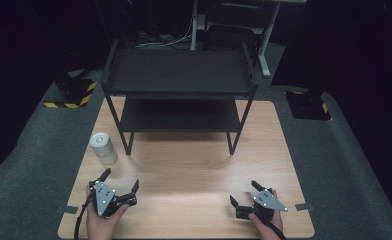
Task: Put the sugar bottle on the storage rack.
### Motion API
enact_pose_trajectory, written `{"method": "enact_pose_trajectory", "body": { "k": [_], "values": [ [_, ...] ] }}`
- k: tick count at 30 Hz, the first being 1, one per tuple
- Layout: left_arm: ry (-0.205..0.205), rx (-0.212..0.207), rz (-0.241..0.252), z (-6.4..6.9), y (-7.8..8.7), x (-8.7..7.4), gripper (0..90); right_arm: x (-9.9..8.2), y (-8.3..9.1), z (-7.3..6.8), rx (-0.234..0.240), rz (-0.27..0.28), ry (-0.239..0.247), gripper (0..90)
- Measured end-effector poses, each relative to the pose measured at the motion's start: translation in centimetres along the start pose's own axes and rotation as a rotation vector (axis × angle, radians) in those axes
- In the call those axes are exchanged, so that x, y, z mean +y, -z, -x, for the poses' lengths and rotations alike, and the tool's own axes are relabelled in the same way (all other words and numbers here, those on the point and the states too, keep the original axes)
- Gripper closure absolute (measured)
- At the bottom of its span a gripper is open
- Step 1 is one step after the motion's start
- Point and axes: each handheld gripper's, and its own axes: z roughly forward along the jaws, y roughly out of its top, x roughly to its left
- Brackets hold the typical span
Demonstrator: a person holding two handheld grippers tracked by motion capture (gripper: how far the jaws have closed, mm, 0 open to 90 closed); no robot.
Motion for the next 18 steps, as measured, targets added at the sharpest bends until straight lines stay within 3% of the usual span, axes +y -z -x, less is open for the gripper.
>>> {"method": "enact_pose_trajectory", "body": {
  "k": [1, 7, 8, 18],
  "values": [
    [-0.002, 0.029, -0.001, -0.5, -0.3, 0.1, 0.6, 0.0, 0.0, 0.0, 0.000, 0.000, 0.000, 0.0],
    [0.026, 0.096, -0.019, -1.5, -1.2, 0.2, 0.8, 0.0, 0.0, 0.0, -0.001, 0.002, 0.002, 0.0],
    [0.018, 0.125, -0.035, -1.7, -1.8, 0.2, 0.8, 0.0, 0.0, 0.0, -0.001, 0.002, 0.003, 0.0],
    [0.062, 0.215, -0.083, -2.7, -5.2, -0.3, 1.9, -0.1, 0.0, -0.1, 0.000, 0.005, 0.006, 0.0]
  ]
}}
